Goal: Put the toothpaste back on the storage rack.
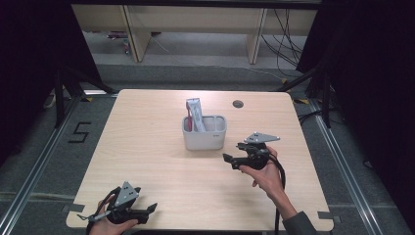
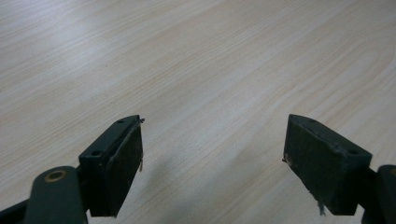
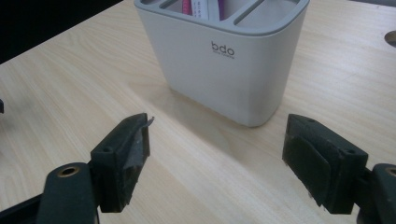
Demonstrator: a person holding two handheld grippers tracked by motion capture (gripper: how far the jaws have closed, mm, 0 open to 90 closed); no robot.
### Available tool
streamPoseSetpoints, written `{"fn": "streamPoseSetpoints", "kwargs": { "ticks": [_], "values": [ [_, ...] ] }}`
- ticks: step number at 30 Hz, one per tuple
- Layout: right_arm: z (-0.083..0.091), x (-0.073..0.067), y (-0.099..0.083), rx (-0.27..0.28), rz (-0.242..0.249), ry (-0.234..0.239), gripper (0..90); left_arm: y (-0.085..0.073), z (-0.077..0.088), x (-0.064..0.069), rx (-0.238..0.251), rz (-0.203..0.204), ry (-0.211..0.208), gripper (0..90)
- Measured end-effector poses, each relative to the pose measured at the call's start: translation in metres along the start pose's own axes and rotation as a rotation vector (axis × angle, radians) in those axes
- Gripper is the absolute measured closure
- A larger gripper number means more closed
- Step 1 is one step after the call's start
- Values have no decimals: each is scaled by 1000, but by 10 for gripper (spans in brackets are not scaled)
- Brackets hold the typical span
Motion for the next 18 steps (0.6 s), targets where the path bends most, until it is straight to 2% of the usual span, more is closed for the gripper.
{"fn": "streamPoseSetpoints", "kwargs": {
  "ticks": [2, 4, 5, 6, 7, 8, 10, 12, 13, 14, 15, 17, 18],
  "values": [
    [-2, 0, -1, 4, 19, 8, 240, -1, 1, -1, -6, -9, 2, 194],
    [-2, -2, -1, 0, 11, 16, 241, -2, 2, -2, -22, -32, 6, 194],
    [-1, -4, -2, -8, -16, 11, 241, -1, 1, 0, 2, -11, -1, 194],
    [-1, -4, -2, -7, 3, 13, 241, 0, 2, 0, 4, -10, -1, 194],
    [0, -6, -3, -12, -15, 13, 241, 0, 2, 0, 5, -4, 1, 194],
    [0, -3, -3, -8, 29, -3, 240, 0, 2, 0, 6, 2, 1, 194],
    [-2, -5, -4, -10, 40, 10, 236, -1, 2, -1, 5, 2, 4, 194],
    [-1, -9, -8, -27, 11, 6, 240, -1, 3, -1, 7, -2, 3, 193],
    [-2, -9, -8, -20, 30, 16, 243, 0, 3, -1, 16, 0, 0, 194],
    [-1, -9, -10, -28, 20, -3, 243, 0, 4, -1, 11, -1, 1, 193],
    [-2, -10, -11, -27, 25, 13, 243, -1, 4, -2, 13, -10, -2, 194],
    [0, -10, -14, -35, 31, -4, 240, -2, 4, -2, 8, -6, 1, 193],
    [0, -11, -15, -29, 40, 8, 238, -1, 4, -2, 12, 4, 5, 193]
  ]
}}
Point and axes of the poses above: each handheld gripper's, and its own axes: z roughly backward along the jaws, y roughly out of its top, x roughly to its right, the point moved 8 cm from there along -z, roughly forward along the jaws, and after that the axes turned 9 degrees about z, right-handed, at the moved point
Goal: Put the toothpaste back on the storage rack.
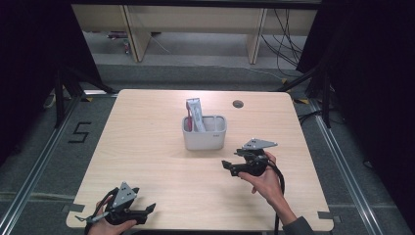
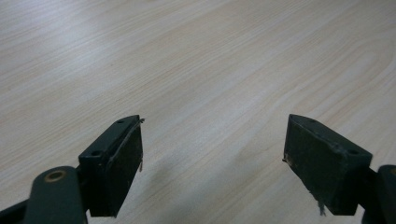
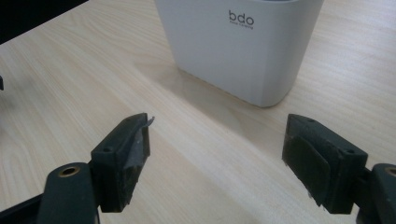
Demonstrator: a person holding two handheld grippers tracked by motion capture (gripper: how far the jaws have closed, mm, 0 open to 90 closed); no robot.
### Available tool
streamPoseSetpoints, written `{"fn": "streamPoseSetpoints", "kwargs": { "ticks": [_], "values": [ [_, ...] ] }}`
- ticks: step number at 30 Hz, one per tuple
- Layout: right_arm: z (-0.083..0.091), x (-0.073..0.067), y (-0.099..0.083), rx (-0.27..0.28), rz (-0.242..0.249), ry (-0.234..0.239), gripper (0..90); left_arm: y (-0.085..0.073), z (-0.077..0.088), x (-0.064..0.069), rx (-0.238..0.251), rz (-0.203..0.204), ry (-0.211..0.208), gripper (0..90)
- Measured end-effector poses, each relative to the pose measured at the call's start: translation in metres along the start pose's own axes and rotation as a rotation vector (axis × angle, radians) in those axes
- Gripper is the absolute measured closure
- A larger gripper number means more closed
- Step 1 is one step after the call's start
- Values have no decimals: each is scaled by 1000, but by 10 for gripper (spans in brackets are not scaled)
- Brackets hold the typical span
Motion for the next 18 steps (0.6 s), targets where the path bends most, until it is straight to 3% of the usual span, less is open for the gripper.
{"fn": "streamPoseSetpoints", "kwargs": {
  "ticks": [2, 4, 5, 6, 7, 8, 10, 11, 13, 16, 18],
  "values": [
    [2, -4, -2, -4, -34, 5, 234, 0, 0, -1, 3, -1, 0, 193],
    [3, -2, -4, 0, -2, -6, 229, -1, 1, -1, -8, -5, 1, 193],
    [4, -6, -5, -2, -40, -3, 226, -1, 1, -1, -5, -2, 3, 193],
    [5, -4, -7, -10, -11, -9, 226, 0, 1, -1, -2, 1, 4, 193],
    [5, -6, -8, -14, -38, -4, 226, 0, 0, -1, 4, -2, 1, 193],
    [5, -7, -9, -12, -22, 4, 223, -1, 1, -1, -15, -18, 3, 193],
    [6, -10, -12, -25, -44, 1, 216, -1, -1, 1, 3, -2, 0, 193],
    [5, -8, -12, -12, -11, 5, 216, -1, -1, 1, -5, -3, -1, 193],
    [6, -12, -14, -17, -47, 15, 211, -1, -1, 1, -4, -1, -1, 193],
    [8, -14, -17, -29, -58, 5, 205, 0, -1, 1, 9, -2, -6, 193],
    [6, -15, -18, -12, -46, 14, 206, -1, 1, -2, -13, -16, 5, 193]
  ]
}}
Point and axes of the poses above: each handheld gripper's, and its own axes: z roughly backward along the jaws, y roughly out of its top, x roughly to its right, the point moved 8 cm from there along -z, roughly forward along the jaws, and after that the axes turned 9 degrees about z, right-handed, at the moved point
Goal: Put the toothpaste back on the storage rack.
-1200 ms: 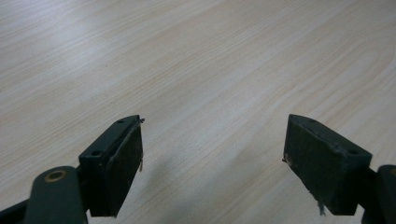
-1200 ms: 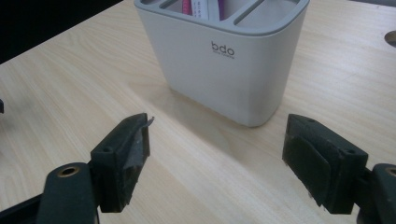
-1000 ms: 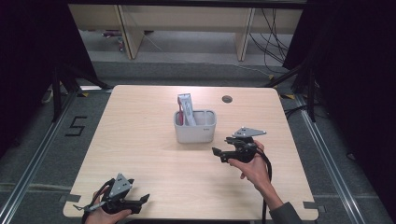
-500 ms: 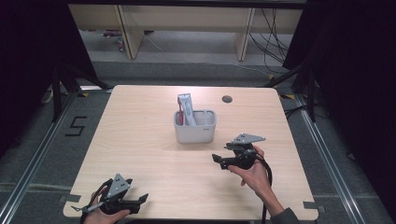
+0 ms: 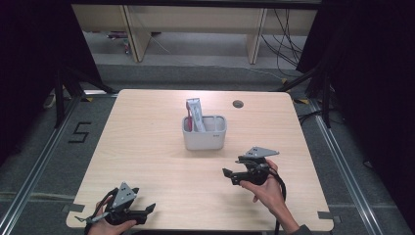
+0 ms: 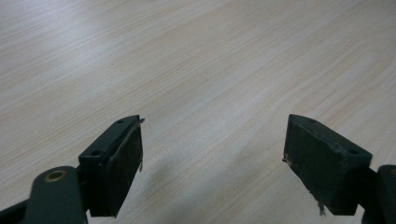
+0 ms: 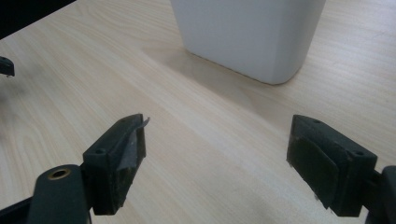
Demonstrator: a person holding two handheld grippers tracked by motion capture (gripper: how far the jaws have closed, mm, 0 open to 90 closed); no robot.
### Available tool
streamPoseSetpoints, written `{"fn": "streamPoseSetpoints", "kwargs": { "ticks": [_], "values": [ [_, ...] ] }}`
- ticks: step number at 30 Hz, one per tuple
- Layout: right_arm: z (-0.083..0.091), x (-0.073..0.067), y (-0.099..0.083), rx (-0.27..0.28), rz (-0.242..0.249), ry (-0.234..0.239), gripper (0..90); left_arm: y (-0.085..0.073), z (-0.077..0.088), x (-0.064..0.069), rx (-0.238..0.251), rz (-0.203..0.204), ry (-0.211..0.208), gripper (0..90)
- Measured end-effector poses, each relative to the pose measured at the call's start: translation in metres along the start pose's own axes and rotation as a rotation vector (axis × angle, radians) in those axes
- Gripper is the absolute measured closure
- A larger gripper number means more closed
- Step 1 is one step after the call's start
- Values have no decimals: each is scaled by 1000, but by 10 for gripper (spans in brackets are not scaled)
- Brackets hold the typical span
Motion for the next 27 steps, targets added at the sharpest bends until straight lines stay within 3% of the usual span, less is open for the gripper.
{"fn": "streamPoseSetpoints", "kwargs": {
  "ticks": [5, 7, 8, 9, 10, 12, 13, 14, 18, 19, 20, 22, 25, 26, 27],
  "values": [
    [0, -7, -8, -23, 16, 19, 205, 2, -1, 2, 26, 13, -8, 194],
    [1, -7, -11, -33, 11, 4, 204, 2, -1, 2, 26, 13, -9, 194],
    [0, -7, -11, -19, 26, 9, 204, 2, -1, 2, 27, 14, -6, 194],
    [1, -9, -12, -28, 11, 25, 204, 2, -1, 2, 26, 14, -7, 194],
    [3, -10, -13, -38, 4, 11, 204, 2, -1, 2, 26, 13, -9, 193],
    [2, -10, -14, -25, 12, 21, 204, 2, -1, 2, 24, 10, -12, 193],
    [2, -8, -15, -20, 40, 19, 203, 2, -1, 3, 25, 11, -13, 193],
    [4, -11, -17, -36, 6, 15, 203, 2, -1, 3, 27, 12, -13, 194],
    [4, -11, -19, -22, 33, 27, 201, 2, 0, 3, 29, 17, -8, 194],
    [5, -13, -21, -31, 0, 25, 201, 2, -1, 3, 31, 16, -9, 193],
    [4, -12, -21, -20, 28, 30, 200, 2, -1, 3, 32, 17, -9, 193],
    [6, -16, -24, -37, -8, 31, 199, 2, -1, 3, 32, 16, -10, 193],
    [6, -16, -25, -36, -9, 31, 196, 2, -1, 3, 32, 16, -9, 193],
    [6, -14, -25, -27, 30, 28, 195, 2, 0, 3, 32, 16, -9, 193],
    [7, -14, -25, -24, 33, 32, 195, 2, 0, 3, 32, 18, -9, 193]
  ]
}}
Point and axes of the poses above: each handheld gripper's, and its own axes: z roughly backward along the jaws, y roughly out of its top, x roughly to its right, the point moved 8 cm from there along -z, roughly forward along the jaws, and after that the axes turned 9 degrees about z, right-handed, at the moved point
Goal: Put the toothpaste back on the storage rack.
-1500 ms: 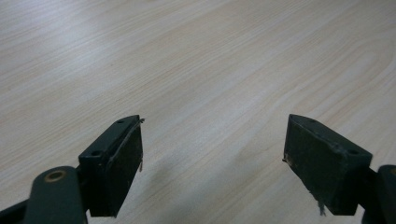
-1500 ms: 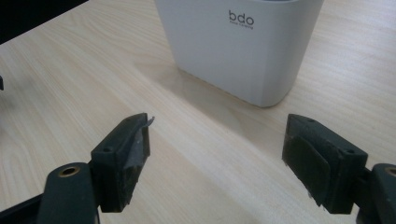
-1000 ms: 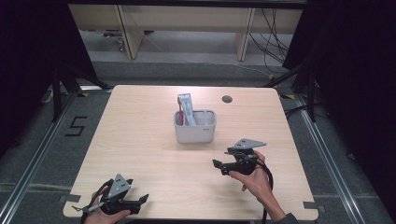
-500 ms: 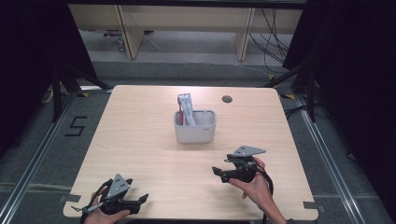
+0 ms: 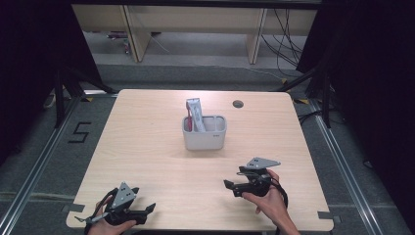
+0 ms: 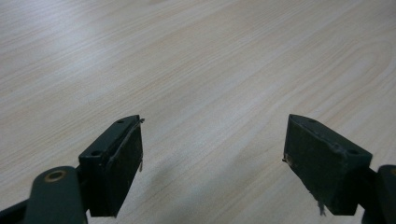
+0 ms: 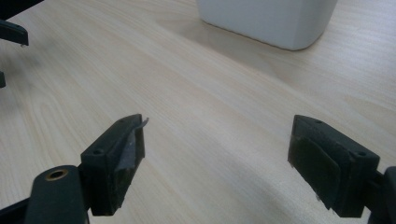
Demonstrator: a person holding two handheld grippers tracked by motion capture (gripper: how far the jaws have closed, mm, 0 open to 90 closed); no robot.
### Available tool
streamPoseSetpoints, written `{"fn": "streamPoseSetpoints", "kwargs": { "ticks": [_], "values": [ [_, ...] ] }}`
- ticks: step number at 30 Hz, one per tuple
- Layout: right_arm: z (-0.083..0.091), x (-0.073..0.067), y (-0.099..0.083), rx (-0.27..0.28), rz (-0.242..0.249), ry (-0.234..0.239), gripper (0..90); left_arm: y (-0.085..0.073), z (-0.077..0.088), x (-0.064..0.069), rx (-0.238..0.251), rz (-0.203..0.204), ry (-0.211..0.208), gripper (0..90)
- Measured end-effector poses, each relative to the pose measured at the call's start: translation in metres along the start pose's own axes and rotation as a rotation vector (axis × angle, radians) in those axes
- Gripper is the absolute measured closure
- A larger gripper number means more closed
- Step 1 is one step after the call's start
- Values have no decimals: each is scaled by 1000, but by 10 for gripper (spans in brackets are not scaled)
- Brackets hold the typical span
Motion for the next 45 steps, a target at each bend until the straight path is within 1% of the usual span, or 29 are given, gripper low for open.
{"fn": "streamPoseSetpoints", "kwargs": {
  "ticks": [1, 5, 6, 9, 10, 12, 13, 14, 17, 18, 19, 20, 21, 22, 23, 25, 26, 29, 30, 31, 32, 33, 34, 35, 37, 39, 43, 44, 45],
  "values": [
    [2, -1, -2, -16, -29, -8, 194, 0, 0, 0, 0, 1, 0, 193],
    [3, -1, -3, -8, -5, -7, 191, -1, 0, -1, -6, -5, 1, 193],
    [3, -4, -4, -6, -32, 7, 191, 0, -1, 0, -4, -2, -1, 193],
    [3, -5, -5, -5, -38, 12, 190, -1, 2, -2, -28, -29, 6, 193],
    [3, -4, -6, -5, -12, 4, 190, 0, 0, 0, -2, -5, -4, 193],
    [4, -7, -8, -13, -49, 12, 188, -1, 1, 0, -9, -2, 1, 193],
    [4, -5, -9, -12, -13, 0, 188, -1, 0, 0, -7, -6, -2, 193],
    [4, -8, -10, -20, -42, 8, 187, -1, 1, 0, -11, -5, 2, 193],
    [4, -8, -12, -18, -11, 20, 185, -1, 1, -1, -20, -24, 3, 193],
    [4, -12, -14, -21, -51, 20, 185, -1, 1, -2, -23, -27, 3, 193],
    [4, -9, -14, -18, -14, 10, 184, -1, 0, -1, -15, -19, -2, 193],
    [5, -12, -15, -27, -40, 18, 184, -1, 0, -1, -14, -18, -2, 193],
    [4, -10, -15, -19, -7, 14, 183, -1, 0, 0, -10, -14, -3, 193],
    [4, -11, -16, -21, -14, 18, 182, -1, 1, -2, -22, -29, 2, 193],
    [5, -15, -17, -32, -43, 37, 181, -1, 0, 0, -9, -3, 1, 193],
    [5, -12, -18, -17, -8, 19, 178, -1, 1, 0, -7, -1, 2, 193],
    [7, -13, -19, -29, -22, 7, 178, -1, 1, 0, -9, -1, 3, 193],
    [7, -15, -19, -13, -2, 25, 176, 0, 1, 0, -6, 3, 4, 193],
    [7, -16, -20, -18, -26, 30, 173, -1, 0, -1, -8, -4, 13, 193],
    [7, -16, -21, -19, -11, 34, 171, -1, 1, 0, -13, -1, 4, 193],
    [8, -20, -22, -25, -53, 38, 172, -1, 1, 0, -10, -3, 1, 193],
    [8, -16, -23, -20, -9, 25, 172, -1, 1, 0, -9, -2, 2, 193],
    [9, -16, -24, -30, -10, 12, 171, -1, 1, 0, -7, -1, 3, 193],
    [9, -20, -25, -31, -45, 39, 171, -1, 0, 1, -1, -2, -1, 193],
    [9, -18, -26, -27, -18, 25, 171, -1, 1, 0, -12, -8, 1, 193],
    [11, -20, -28, -46, -44, 34, 171, -1, 1, 0, -13, -5, 2, 193],
    [11, -21, -30, -49, -19, 29, 171, -1, 0, 0, -10, -11, -1, 193],
    [12, -23, -31, -59, -38, 25, 171, -1, 1, 0, -11, -10, -2, 193],
    [12, -19, -31, -55, 10, 7, 171, -1, 1, 0, -11, -11, -3, 193]
  ]
}}
Point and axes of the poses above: each handheld gripper's, and its own axes: z roughly backward along the jaws, y roughly out of its top, x roughly to its right, the point moved 8 cm from there along -z, roughly forward along the jaws, and after that the axes turned 9 degrees about z, right-handed, at the moved point
